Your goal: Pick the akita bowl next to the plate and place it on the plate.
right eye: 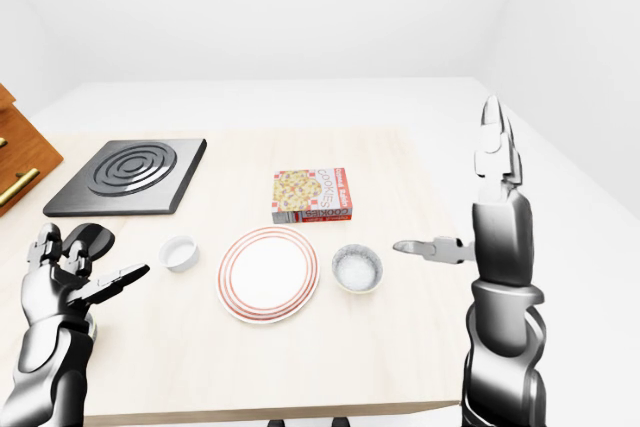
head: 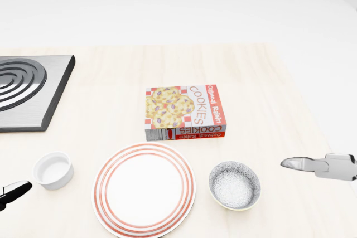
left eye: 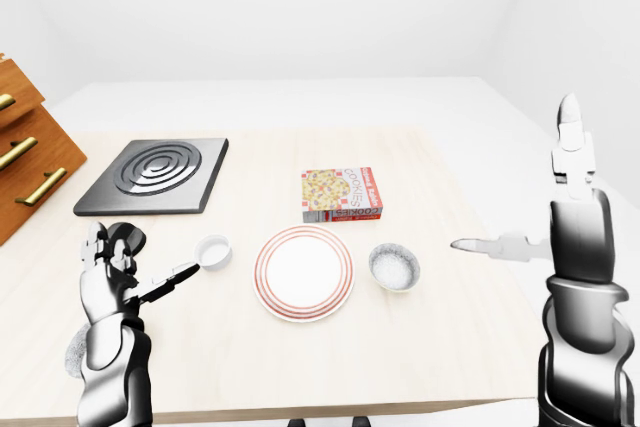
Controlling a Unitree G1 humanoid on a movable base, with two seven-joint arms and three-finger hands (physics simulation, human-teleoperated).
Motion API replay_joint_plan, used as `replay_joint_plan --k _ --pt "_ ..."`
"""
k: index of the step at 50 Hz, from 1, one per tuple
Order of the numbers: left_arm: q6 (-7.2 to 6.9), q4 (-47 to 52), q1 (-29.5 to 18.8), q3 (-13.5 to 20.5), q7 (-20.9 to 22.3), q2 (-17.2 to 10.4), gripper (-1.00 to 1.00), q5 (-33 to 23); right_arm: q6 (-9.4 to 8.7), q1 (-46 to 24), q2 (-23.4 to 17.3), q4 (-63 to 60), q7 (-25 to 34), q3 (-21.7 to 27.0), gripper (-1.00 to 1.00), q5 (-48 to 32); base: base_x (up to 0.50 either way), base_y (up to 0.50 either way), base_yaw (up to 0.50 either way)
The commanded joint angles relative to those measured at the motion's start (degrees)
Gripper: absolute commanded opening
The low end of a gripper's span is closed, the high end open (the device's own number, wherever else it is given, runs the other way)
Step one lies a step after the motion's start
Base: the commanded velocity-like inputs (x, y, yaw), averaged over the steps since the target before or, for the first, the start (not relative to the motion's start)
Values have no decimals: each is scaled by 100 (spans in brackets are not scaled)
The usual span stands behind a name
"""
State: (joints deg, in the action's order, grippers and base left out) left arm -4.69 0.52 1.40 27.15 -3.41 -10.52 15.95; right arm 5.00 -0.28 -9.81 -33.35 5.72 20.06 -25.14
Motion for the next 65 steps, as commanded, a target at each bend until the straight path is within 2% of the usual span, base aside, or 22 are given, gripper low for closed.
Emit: replay_joint_plan --k 1,5,6,7,9,14,16,20,23,26,28,29,30,33,44,58,60,61,65 --pt "-31 105 17 5 -24 12 100 10 0 781 379 563 -742 81 100 -1414 0 0 0" --pt "-26 5 -6 7 -7 12 100 4 0 991 512 753 -927 119 100 -1671 0 0 0" --pt "-31 95 17 4 -23 16 100 14 0 1130 558 967 -1161 132 100 -1892 0 0 0" --pt "37 -60 -6 7 16 14 100 0 0 1223 574 1071 -1246 140 100 -1992 0 0 0" --pt "-31 82 21 2 -20 14 100 23 0 1311 618 1139 -1306 160 100 -2057 0 0 0" --pt "-31 178 39 8 -33 29 100 14 0 1297 647 1134 -1247 162 100 -2068 0 0 0" --pt "-31 217 32 9 -44 33 100 9 0 1395 689 1269 -1413 110 100 -2286 0 0 0" --pt "-31 126 18 16 -20 32 100 2 0 1549 749 1692 -2323 -80 100 -3206 0 0 0" --pt "-31 101 24 22 -3 29 100 2 0 1717 764 1930 -2785 -293 100 -3663 0 0 0" --pt "-31 78 20 17 0 28 100 -4 0 1863 765 1933 -3064 -493 100 -3901 0 0 0" --pt "70 -97 -5 17 37 15 100 -2 0 1893 734 1894 -3168 -582 100 -3958 0 0 0" --pt "61 -81 -1 8 25 9 100 -2 0 1915 741 1892 -3204 -639 100 -3973 0 0 0" --pt "-31 157 25 -6 -45 11 100 17 0 1962 746 1873 -3322 -698 100 -4072 0 0 0" --pt "-31 136 24 21 -16 18 100 12 0 2029 731 1903 -3572 -878 100 -4199 0 0 0" --pt "-31 153 34 24 -11 37 100 -7 0 2311 665 1850 -3572 -1378 100 -4457 0 0 0" --pt "-31 71 27 34 16 39 100 11 0 2212 434 1975 -3572 -1985 100 -4962 0 0 0" --pt "75 -91 8 35 56 25 100 12 0 2189 394 1990 -3572 -2045 100 -4975 0 0 0" --pt "-18 25 24 21 18 23 100 26 0 2155 364 2025 -3572 -2075 100 -5022 0 0 0" --pt "-31 166 44 16 -18 39 100 31 0 2071 308 2127 -3572 -2145 100 -5069 0 0 0"
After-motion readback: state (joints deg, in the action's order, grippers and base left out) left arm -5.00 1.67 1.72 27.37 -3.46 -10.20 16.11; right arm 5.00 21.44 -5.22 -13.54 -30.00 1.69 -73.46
